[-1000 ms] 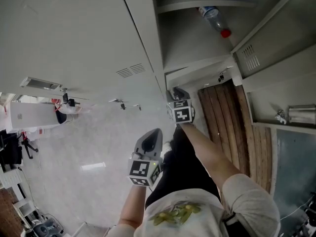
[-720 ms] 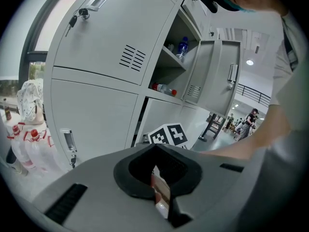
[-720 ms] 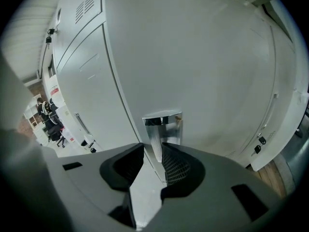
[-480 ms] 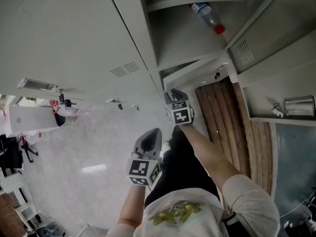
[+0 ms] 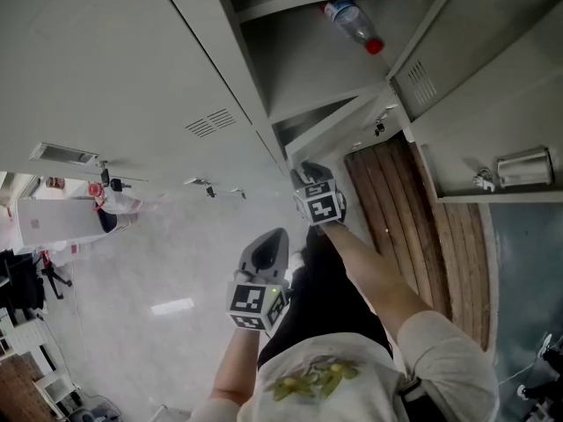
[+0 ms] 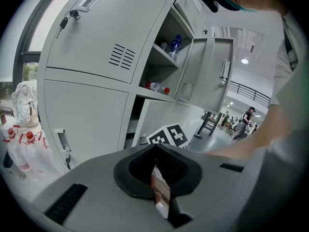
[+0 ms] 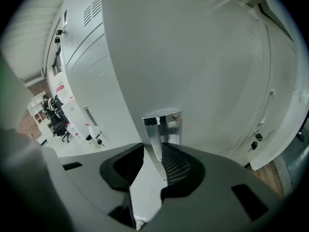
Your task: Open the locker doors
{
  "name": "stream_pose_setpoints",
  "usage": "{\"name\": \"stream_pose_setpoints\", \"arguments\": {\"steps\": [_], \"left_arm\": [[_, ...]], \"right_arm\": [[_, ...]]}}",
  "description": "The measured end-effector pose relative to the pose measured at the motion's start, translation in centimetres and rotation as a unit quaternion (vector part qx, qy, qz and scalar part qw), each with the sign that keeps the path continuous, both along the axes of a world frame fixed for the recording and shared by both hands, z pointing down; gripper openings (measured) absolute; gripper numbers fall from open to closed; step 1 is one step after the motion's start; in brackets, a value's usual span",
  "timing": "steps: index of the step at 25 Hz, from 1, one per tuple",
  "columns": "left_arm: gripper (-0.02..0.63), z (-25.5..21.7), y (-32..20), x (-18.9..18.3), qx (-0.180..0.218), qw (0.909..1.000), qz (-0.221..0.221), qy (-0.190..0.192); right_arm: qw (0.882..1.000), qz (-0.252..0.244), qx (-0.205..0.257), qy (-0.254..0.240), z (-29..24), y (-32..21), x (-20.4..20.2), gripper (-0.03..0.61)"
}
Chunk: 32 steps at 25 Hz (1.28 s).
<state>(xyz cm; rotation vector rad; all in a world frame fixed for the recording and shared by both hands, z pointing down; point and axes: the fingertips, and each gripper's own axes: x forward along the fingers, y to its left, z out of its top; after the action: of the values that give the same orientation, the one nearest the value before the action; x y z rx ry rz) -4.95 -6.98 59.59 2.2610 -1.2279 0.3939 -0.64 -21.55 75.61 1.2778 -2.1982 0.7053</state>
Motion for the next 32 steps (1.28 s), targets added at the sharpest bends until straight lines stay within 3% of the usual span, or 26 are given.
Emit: {"name": "stream_pose_setpoints", "arguments": {"steps": [7,17,32], "left_arm": [[0.029,-0.4,0.2,0.4,0.017,0.9998,0.01,-0.001],[0.029,-0.7,1.3,1.4,0.011,0.9995,0.03,0.004],[0.029,-3.4,1.2,5.2,0.018,0.9995,0.025,0.0]], "right_arm": [[1.0,-0.003,-0.004,-0.003,-0.1,0.9,0.5,0.132],[1.0,-0.007,-0.003,-0.003,0.0,2.3,1.4,0.132],[0.996,-0.083,-0.016,0.007,0.1,5.8,4.1,0.129]]}}
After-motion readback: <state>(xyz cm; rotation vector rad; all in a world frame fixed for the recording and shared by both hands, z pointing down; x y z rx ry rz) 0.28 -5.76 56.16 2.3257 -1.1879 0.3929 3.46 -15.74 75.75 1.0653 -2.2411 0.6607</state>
